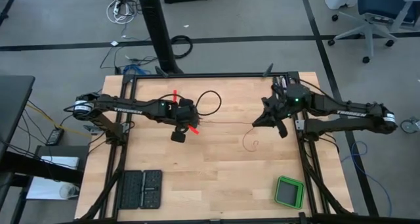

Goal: Coil cords
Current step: Uncoil the red wire cable from the black spool

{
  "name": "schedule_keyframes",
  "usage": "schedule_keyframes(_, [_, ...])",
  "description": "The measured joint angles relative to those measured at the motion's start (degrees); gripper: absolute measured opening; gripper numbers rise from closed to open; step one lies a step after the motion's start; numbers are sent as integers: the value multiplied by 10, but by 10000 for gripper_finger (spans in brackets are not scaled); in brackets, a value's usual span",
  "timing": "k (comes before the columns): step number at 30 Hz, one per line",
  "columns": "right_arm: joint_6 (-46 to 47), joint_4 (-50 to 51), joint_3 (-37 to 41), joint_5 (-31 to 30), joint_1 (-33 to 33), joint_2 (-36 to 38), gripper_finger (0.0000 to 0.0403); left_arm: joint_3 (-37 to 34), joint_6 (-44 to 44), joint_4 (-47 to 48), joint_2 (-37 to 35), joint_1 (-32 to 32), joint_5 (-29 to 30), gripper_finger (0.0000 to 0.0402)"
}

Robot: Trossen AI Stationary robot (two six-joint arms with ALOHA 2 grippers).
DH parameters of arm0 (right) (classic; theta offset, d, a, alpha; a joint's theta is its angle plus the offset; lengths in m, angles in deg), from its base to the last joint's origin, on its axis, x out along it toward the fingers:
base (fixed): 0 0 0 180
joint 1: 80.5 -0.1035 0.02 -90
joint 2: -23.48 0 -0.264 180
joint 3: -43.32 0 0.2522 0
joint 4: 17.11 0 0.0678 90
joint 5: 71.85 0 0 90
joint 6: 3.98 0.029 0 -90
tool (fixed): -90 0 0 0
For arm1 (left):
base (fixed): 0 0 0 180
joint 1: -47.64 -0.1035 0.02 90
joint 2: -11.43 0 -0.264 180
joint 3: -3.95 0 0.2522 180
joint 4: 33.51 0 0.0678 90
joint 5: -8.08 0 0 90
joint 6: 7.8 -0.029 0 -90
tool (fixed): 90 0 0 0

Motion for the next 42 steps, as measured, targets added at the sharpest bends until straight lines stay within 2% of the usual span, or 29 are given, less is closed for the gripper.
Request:
schedule_keyframes(5, [-2, 86, 1, -3, 0, 8, 4, 0, 0, -10, -1, 0, 17, 0])
schedule_keyframes(8, [-21, 88, 14, -42, -10, 0, 19, 0, 1, -33, -2, 0, 19, 0])
schedule_keyframes(12, [-28, 92, 31, -89, -25, -23, 61, 1, 1, -66, -7, 0, 18, 0])
schedule_keyframes(18, [-8, 126, 48, -110, -29, -72, 126, 1, -7, -111, -18, 1, -5, 0])
schedule_keyframes(22, [-10, 26, 62, -155, -29, -109, 146, 1, -24, -175, -26, 1, -52, 0])
schedule_keyframes(29, [-81, -181, 67, -163, -29, -198, 144, 1, -34, -272, -33, 1, -124, 0])
schedule_keyframes(32, [-85, -253, 67, -146, -25, -241, 144, 1, -36, -289, -33, 1, -135, 0])
schedule_keyframes(36, [-44, -348, 67, -102, -14, -295, 144, 1, -37, -303, -33, 1, -137, 0])
schedule_keyframes(42, [-24, -452, 67, -72, -13, -359, 137, 1, -38, -332, -33, 1, -149, 0])
